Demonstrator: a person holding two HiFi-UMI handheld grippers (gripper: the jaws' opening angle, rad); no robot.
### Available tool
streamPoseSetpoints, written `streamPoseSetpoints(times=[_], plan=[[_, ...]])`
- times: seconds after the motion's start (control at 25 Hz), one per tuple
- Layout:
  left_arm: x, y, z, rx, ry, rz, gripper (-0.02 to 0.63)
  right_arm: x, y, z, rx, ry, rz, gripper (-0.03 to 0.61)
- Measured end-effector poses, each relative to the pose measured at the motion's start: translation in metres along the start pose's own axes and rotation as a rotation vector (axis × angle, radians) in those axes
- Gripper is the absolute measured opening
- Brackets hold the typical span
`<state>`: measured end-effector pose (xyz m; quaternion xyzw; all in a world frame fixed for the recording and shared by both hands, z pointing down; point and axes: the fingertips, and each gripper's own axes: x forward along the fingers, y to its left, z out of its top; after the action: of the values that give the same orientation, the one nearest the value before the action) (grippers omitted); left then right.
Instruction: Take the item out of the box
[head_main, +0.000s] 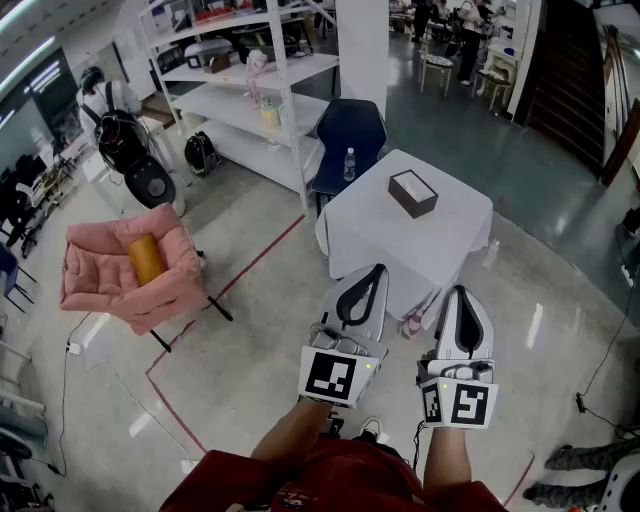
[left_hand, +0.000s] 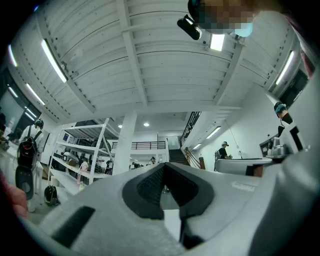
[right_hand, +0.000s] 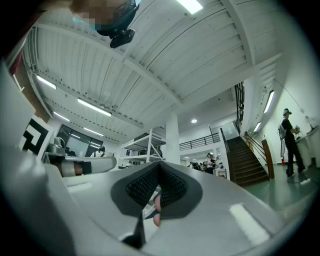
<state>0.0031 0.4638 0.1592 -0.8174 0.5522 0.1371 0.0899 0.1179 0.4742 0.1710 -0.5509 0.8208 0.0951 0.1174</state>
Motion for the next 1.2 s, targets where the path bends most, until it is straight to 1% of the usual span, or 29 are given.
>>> streamPoseSetpoints(times=[0.12,0.32,0.48,0.72,1.0,1.2], plan=[[0.011,-0.011,-0.002,0.018,-0.006,0.0,0.002,-0.001,-0.014,0.001,-0.009,0.001,-0.008,0.0],[0.025,-0.03,-0.005,0.027,-0.009,-0.01,0.002,-0.001,-0.035,0.0,-0.016,0.006,-0.019,-0.002],[0.034,-0.038,-0.009,0.028,-0.01,-0.002,0.002,0.002,-0.048,-0.002,-0.019,0.006,-0.016,-0.001],[0.048,-0.051,-0.018,0.035,0.003,0.006,0.002,0.004,-0.069,-0.008,0.034,0.008,0.009,0.0],[0.062,-0.074,-0.032,0.048,0.023,0.022,0.002,0.0,-0.099,-0.017,0.066,0.01,0.034,0.0],[0.062,-0.085,-0.05,0.073,0.069,0.029,0.002,-0.007,-0.115,-0.025,0.079,0.014,0.038,0.0]])
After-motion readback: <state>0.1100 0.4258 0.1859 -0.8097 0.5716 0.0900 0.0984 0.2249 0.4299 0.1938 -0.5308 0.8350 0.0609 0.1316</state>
